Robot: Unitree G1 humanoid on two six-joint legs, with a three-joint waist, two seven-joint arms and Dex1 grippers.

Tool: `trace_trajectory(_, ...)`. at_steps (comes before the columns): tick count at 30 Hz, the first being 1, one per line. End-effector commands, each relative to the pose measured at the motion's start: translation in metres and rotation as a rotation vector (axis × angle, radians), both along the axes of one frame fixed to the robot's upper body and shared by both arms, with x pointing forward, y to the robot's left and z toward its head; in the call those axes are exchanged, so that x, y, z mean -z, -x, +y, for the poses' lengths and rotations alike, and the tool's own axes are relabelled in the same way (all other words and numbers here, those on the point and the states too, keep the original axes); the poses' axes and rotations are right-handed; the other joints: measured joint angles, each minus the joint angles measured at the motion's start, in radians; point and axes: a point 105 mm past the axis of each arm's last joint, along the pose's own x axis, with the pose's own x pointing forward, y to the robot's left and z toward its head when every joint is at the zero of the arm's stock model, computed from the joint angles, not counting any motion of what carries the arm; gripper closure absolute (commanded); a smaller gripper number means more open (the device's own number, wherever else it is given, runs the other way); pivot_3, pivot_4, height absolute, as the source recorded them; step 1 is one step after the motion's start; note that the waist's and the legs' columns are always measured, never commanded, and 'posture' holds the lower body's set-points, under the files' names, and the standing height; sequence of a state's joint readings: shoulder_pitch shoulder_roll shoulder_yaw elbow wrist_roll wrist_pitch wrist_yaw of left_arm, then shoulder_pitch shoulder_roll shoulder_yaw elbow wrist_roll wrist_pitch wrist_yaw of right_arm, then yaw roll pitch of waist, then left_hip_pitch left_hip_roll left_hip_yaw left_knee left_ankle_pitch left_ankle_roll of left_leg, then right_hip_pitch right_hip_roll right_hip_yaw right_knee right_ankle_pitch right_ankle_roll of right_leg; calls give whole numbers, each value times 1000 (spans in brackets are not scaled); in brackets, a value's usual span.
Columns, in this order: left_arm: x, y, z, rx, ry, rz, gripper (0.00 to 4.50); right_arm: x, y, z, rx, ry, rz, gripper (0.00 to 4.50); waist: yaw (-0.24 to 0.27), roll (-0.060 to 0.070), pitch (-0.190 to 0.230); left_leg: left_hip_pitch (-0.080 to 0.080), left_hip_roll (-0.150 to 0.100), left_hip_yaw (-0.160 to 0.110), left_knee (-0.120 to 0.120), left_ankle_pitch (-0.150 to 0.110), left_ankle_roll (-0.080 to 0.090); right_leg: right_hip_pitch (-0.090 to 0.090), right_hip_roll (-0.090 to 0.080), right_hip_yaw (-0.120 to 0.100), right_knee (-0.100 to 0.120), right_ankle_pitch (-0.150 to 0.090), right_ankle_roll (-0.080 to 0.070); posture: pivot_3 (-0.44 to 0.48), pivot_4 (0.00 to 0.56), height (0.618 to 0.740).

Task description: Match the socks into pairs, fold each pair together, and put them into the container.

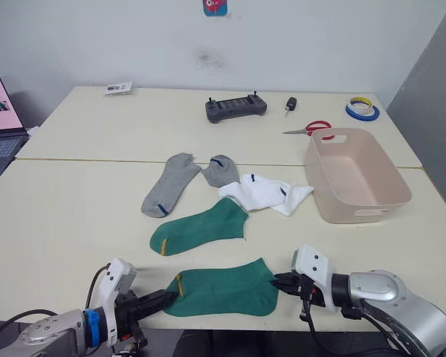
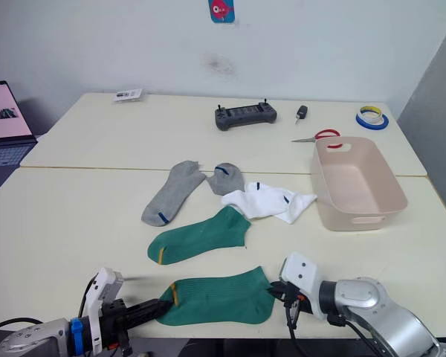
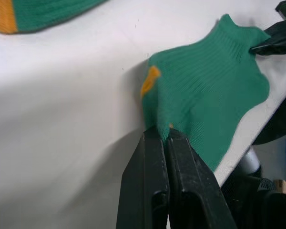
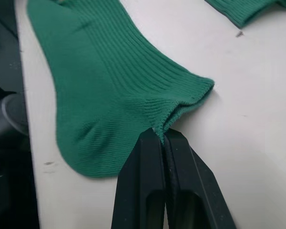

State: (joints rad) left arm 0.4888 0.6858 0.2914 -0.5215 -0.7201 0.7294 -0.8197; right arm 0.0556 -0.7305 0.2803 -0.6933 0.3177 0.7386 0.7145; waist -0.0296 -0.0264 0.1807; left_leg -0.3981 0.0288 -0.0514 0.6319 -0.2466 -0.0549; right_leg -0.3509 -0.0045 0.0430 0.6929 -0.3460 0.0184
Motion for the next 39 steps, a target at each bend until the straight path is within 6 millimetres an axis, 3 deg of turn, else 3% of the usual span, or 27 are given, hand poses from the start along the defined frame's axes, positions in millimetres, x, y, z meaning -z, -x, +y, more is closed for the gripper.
trace_trajectory(1,1,2,2,7,-15,-17,4500,-6,-1,3,-13,-8,-28,3470,0,0,0,0,0,0,0,0,0,0,0,0,0,0,0,0,150,737)
trace_trajectory(2,0,2,4,11,-29,-37,4500,-7,-2,2,-9,-9,-35,3176,-1,0,0,0,0,0,0,0,0,0,0,0,0,0,0,0,150,737)
trace_trajectory(8,-16,3,27,-24,-96,-155,2827,-23,-8,-4,6,-43,-66,1267,-2,0,0,0,0,0,0,0,0,0,0,0,0,0,0,0,150,737)
trace_trajectory(12,-36,-13,50,-42,-214,-298,1576,-37,-13,-4,-11,-74,-97,1,0,0,0,0,0,0,0,0,0,0,0,0,0,0,0,0,150,737)
trace_trajectory(16,-58,-45,64,102,-471,-536,1576,-52,-19,5,-68,-99,-165,1,1,0,0,0,0,-1,0,0,0,0,1,-1,0,0,0,0,150,737)
trace_trajectory(21,-50,-63,60,339,-655,-667,1576,-60,-22,15,-106,-120,-189,1,-1,0,-1,-1,-1,2,0,0,0,0,0,-1,-4,0,0,0,150,737)
trace_trajectory(27,-40,-70,37,547,-655,-702,1576,-60,-25,16,-114,-114,-203,1,-1,-1,-1,-2,0,1,0,0,0,-1,0,-1,-3,0,0,0,150,737)
trace_trajectory(33,-28,-82,25,619,-653,-648,1576,-60,-26,16,-110,-113,-205,1,-1,-1,-1,-1,0,1,1,0,0,-1,1,-1,3,0,0,0,150,737)
trace_trajectory(36,-20,-89,29,633,-687,-603,2180,-60,-27,16,-111,-112,-205,0,-1,0,-1,-1,0,1,1,0,0,-2,1,-2,3,0,0,0,150,737)
trace_trajectory(39,-16,-92,33,647,-706,-564,3130,-61,-28,16,-110,-111,-207,0,-1,0,-1,0,0,1,2,0,0,-1,1,-2,4,0,0,0,150,737)
